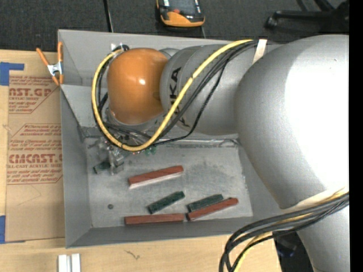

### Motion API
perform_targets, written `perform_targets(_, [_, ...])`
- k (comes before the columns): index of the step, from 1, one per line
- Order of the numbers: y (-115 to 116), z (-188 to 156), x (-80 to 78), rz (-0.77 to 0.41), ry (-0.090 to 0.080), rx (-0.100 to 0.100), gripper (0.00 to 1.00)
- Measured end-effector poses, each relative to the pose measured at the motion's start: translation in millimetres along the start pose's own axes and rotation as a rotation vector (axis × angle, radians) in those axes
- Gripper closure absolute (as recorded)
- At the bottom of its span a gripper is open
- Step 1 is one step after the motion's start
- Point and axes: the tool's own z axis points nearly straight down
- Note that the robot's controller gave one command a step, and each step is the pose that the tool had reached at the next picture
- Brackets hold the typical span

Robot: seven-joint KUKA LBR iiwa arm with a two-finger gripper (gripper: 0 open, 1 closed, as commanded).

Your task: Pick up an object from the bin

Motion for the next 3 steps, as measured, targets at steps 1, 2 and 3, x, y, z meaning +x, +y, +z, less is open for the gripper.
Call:
perform_targets(1, [0.1,-11.4,-0.1,0.000,0.000,0.000,1.00])
perform_targets(2, [0.1,-16.8,-0.8,0.000,-0.001,0.000,1.00])
perform_targets(3, [0.4,-20.9,-0.3,0.000,0.002,0.000,1.00])
